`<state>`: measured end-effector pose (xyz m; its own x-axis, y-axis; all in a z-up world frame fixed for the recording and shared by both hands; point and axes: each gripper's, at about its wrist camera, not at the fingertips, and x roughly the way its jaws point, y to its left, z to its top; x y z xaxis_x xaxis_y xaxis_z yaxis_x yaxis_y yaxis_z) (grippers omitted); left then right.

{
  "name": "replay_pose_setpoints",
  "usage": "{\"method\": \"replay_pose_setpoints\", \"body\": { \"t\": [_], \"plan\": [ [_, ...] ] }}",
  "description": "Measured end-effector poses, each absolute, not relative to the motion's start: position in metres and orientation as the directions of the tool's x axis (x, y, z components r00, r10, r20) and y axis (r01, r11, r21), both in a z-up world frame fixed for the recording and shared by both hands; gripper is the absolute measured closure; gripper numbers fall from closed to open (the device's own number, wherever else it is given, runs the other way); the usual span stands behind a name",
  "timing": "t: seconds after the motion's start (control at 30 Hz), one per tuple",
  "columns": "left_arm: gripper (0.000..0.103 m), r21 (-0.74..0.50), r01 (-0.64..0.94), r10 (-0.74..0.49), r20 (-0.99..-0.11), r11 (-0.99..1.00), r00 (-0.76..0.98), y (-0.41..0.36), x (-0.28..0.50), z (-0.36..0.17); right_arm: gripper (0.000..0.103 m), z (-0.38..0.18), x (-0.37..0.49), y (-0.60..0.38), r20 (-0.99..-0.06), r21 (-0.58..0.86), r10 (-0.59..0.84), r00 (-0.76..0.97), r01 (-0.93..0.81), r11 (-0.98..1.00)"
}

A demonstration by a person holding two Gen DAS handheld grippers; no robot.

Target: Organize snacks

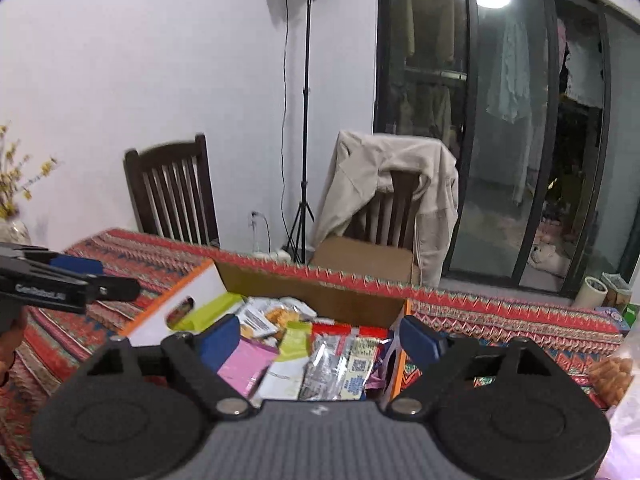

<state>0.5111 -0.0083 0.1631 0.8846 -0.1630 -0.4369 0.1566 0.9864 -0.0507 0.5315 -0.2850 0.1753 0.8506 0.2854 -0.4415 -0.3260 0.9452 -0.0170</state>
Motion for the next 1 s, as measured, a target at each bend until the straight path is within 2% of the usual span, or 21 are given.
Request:
{"method": "replay_pose_setpoints", "body": {
  "t": [0.13, 0.33, 0.43, 0.67, 0.8, 1.0],
  "plan": [
    [0.005, -0.010, 0.169, -0.161, -0.364, 0.985, 0.918, -0.002, 0.456, 0.181, 0.005, 0.195, 0.491, -0.286, -0.390, -0.034, 0.274, 0.879, -0.311, 0.950],
    [0.000, 0.015, 0.145, -0.133, -0.316, 0.989, 0.939, 0.003, 0.383, 0.191, 0.002, 0.208, 0.428, -0.292, -0.346, -0.028, 0.281, 0.895, -0.309, 0.951],
    [0.000, 0.002, 0.135, -0.128, -0.322, 0.991, 0.938, 0.007, 0.344, 0.192, 0.000, 0.206, 0.394, -0.298, -0.325, -0.011, 0.275, 0.905, -0.295, 0.955],
    [0.000, 0.033, 0.112, -0.098, -0.284, 0.993, 0.954, 0.009, 0.239, 0.176, 0.000, 0.182, 0.290, -0.307, -0.294, -0.014, 0.273, 0.916, -0.290, 0.957],
    [0.000, 0.007, 0.119, -0.113, -0.264, 0.993, 0.958, 0.014, 0.176, 0.157, 0.000, 0.162, 0.226, -0.307, -0.284, -0.021, 0.287, 0.915, -0.306, 0.952],
    [0.000, 0.016, 0.035, -0.030, -0.225, 0.999, 0.974, 0.018, 0.091, 0.119, 0.000, 0.123, 0.137, -0.301, -0.276, -0.022, 0.291, 0.916, -0.309, 0.951]
  ]
}}
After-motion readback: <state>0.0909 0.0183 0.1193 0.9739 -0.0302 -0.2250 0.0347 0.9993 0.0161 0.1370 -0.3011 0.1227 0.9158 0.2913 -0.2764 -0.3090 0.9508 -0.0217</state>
